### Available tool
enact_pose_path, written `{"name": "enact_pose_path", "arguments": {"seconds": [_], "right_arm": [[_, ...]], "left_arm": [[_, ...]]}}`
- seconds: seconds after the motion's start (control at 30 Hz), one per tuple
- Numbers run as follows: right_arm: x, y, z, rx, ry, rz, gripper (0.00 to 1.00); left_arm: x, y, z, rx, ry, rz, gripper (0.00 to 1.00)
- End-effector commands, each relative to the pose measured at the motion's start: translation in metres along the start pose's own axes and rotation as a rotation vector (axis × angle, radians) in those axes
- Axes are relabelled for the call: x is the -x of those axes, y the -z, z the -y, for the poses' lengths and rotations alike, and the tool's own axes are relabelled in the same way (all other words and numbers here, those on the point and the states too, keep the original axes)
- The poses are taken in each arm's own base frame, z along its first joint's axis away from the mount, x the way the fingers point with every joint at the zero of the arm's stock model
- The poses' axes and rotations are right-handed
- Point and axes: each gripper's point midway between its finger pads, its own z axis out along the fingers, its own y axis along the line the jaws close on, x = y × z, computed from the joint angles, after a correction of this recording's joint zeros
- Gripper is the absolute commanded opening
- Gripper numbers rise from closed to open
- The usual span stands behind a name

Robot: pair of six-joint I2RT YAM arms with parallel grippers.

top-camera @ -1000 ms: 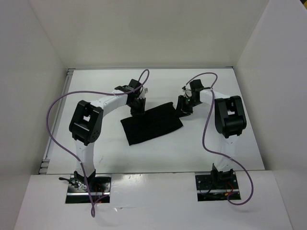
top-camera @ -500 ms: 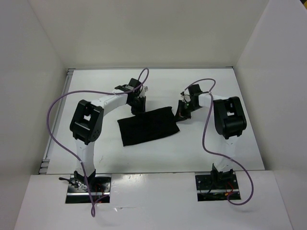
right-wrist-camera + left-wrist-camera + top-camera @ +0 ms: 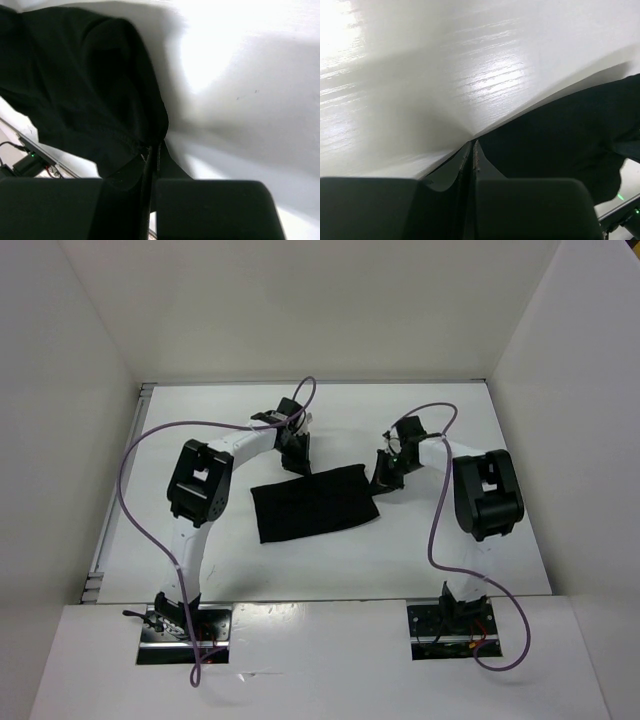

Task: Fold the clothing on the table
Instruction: Fold the skirt

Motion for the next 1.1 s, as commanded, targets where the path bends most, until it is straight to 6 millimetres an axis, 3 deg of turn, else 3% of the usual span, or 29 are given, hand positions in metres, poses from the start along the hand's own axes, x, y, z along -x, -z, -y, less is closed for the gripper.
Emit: {"name": "enact_pose_path", "arguments": {"seconds": [0.0, 0.13, 0.23, 0.37, 0.5, 0.6, 0.63, 0.67, 0.7, 0.77, 0.9, 0.93, 1.0, 1.07], "right_arm": [[0.019, 0.032, -0.026, 0.018, 0.061, 0.104, 0.00], [0.030, 0.067, -0.075, 0.073, 0.165, 0.186, 0.00], [0.032, 0.090, -0.110, 0.111, 0.243, 0.241, 0.00], [0.021, 0.091, -0.137, 0.148, 0.298, 0.216, 0.00], [0.015, 0.083, -0.149, 0.153, 0.333, 0.205, 0.00], [0.016, 0.083, -0.148, 0.144, 0.331, 0.210, 0.00], [0.017, 0.079, -0.145, 0.132, 0.326, 0.206, 0.00], [0.017, 0.079, -0.145, 0.132, 0.326, 0.206, 0.00], [0.017, 0.079, -0.145, 0.132, 0.326, 0.206, 0.00], [0.015, 0.077, -0.142, 0.128, 0.322, 0.199, 0.00], [0.012, 0.076, -0.145, 0.131, 0.329, 0.194, 0.00], [0.012, 0.076, -0.145, 0.131, 0.329, 0.194, 0.00], [0.009, 0.075, -0.147, 0.134, 0.336, 0.188, 0.00], [0.006, 0.073, -0.150, 0.137, 0.344, 0.182, 0.00]], "left_arm": [[-0.004, -0.009, -0.019, 0.081, 0.012, -0.017, 0.09], [-0.010, -0.014, -0.024, 0.092, 0.017, -0.034, 0.09], [-0.010, -0.020, -0.009, 0.058, -0.003, -0.043, 0.09], [-0.006, -0.026, 0.010, 0.019, -0.020, -0.039, 0.09], [0.015, -0.012, 0.019, 0.002, -0.023, 0.001, 0.11], [0.045, 0.026, 0.015, -0.004, -0.001, 0.089, 0.23], [0.059, 0.052, 0.020, -0.020, -0.003, 0.144, 0.25], [0.057, 0.060, 0.012, -0.011, 0.003, 0.144, 0.29], [0.067, 0.084, 0.005, 0.004, 0.018, 0.191, 0.31], [0.069, 0.104, -0.006, 0.032, 0.023, 0.218, 0.32], [0.050, 0.139, -0.028, 0.114, 0.044, 0.243, 0.27], [0.028, 0.130, -0.040, 0.144, 0.058, 0.194, 0.17], [0.009, 0.133, -0.047, 0.167, 0.074, 0.175, 0.06], [-0.022, 0.124, -0.064, 0.208, 0.092, 0.109, 0.00]]}}
